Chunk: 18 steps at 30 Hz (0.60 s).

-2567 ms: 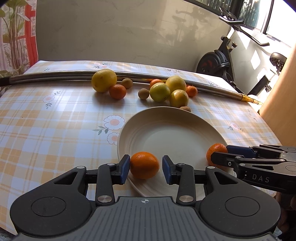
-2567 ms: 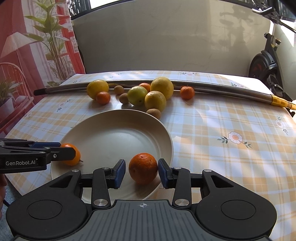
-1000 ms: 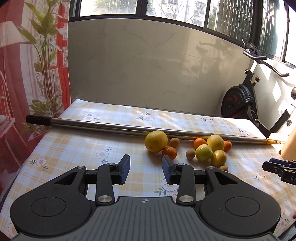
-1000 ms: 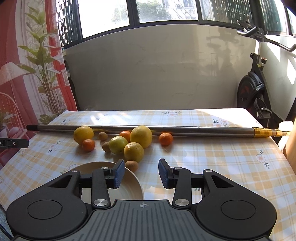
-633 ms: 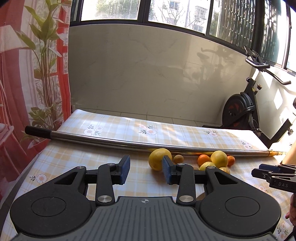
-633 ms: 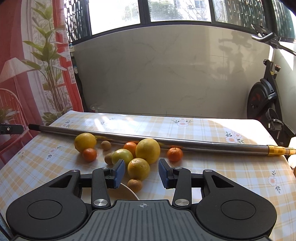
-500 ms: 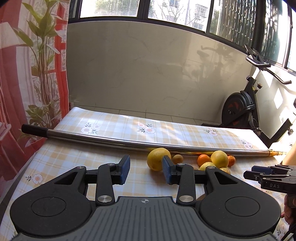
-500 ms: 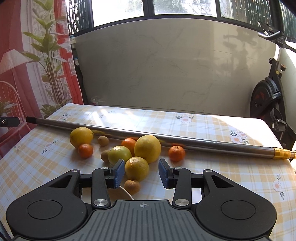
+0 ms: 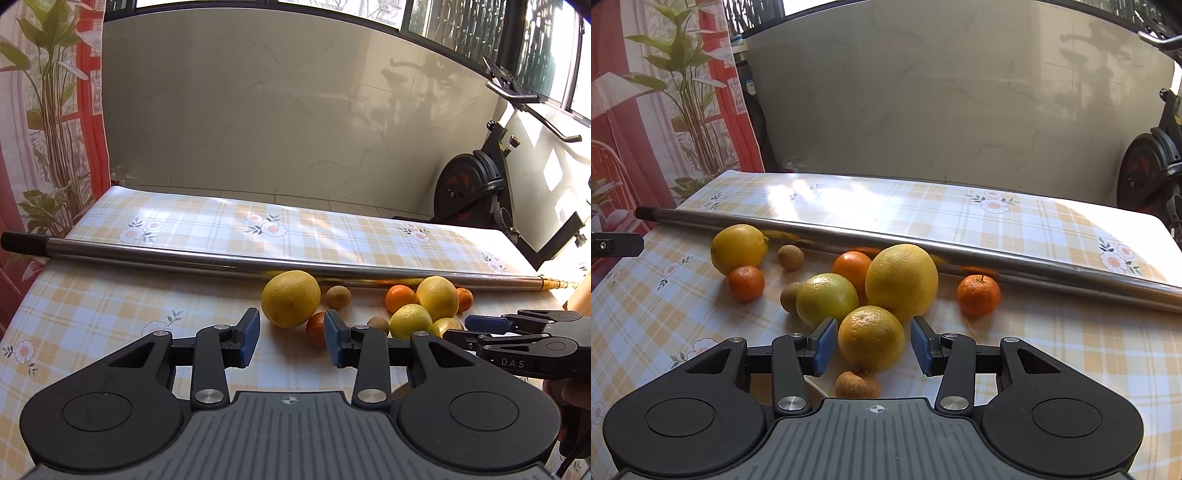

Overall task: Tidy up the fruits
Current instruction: 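Grasp a large yellow grapefruit with the right tool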

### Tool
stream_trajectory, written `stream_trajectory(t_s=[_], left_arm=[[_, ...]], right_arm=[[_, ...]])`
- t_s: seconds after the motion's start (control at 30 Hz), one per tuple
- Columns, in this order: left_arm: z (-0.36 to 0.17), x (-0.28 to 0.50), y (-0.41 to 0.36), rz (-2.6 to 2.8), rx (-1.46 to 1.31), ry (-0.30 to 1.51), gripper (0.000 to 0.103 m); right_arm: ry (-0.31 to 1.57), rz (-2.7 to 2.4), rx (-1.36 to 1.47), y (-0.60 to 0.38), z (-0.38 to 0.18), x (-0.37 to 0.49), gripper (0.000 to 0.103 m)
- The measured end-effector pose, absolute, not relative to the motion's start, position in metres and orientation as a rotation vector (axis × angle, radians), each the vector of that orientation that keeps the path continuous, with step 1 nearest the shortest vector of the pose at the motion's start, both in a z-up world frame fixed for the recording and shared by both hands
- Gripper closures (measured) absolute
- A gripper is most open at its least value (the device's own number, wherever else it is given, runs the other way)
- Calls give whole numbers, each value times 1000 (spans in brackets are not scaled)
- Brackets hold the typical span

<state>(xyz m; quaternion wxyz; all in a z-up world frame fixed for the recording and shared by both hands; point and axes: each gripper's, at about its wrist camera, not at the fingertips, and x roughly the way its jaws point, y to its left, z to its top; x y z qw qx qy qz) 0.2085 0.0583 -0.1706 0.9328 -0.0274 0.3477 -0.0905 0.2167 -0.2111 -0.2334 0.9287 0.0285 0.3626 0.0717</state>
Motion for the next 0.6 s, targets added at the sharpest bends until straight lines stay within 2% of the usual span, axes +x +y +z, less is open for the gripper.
stream_trajectory(t_s=[0.6], left_arm=[[-194,223,19,-303,2,767,63]], right_arm=[[781,164,98,-214,-252,227,60]])
